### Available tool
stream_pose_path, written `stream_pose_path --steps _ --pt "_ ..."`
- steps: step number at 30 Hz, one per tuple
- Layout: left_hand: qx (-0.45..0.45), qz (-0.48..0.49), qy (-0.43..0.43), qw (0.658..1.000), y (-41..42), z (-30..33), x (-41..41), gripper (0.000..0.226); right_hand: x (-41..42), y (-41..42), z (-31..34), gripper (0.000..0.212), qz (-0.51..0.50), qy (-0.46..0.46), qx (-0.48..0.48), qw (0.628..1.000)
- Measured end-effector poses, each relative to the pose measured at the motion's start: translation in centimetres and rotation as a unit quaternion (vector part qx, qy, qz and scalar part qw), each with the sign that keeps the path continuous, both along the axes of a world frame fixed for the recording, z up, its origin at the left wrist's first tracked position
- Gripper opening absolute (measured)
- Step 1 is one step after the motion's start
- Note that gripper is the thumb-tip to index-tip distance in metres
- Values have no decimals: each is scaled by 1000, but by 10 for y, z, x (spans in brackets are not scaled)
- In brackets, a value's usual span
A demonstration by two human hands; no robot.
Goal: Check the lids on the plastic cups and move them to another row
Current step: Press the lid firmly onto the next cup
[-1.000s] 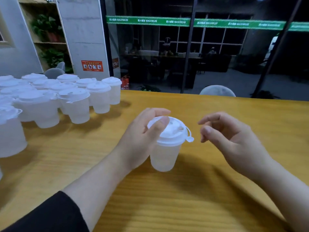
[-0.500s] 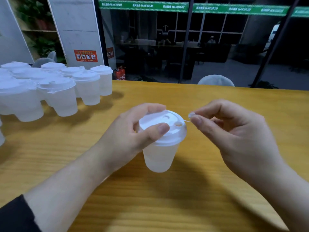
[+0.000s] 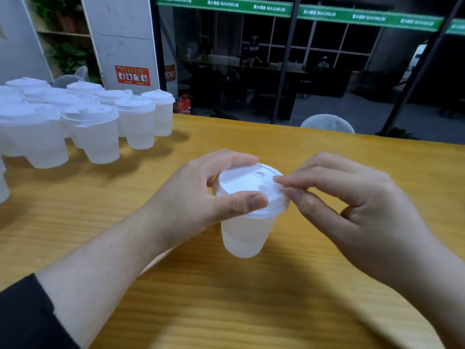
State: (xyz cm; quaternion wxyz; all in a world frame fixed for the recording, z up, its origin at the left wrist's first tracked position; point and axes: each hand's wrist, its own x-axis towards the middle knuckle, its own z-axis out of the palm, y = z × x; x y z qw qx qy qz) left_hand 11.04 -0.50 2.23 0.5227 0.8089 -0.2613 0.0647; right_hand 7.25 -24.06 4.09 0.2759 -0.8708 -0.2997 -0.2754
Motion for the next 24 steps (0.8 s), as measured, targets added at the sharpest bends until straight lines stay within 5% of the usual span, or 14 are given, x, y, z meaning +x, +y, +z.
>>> stream_pose_path --steps 16,21,24 --pt "23 -3 -21 1000 1 -1 3 72 -13 6 16 34 -53 -51 -121 990" --pt "30 -1 -28 999 1 -1 4 63 -13 3 13 35 -59 -79 -48 994" --pt "34 -8 -27 999 2 -3 3 79 -8 3 22 41 -80 -54 26 995"
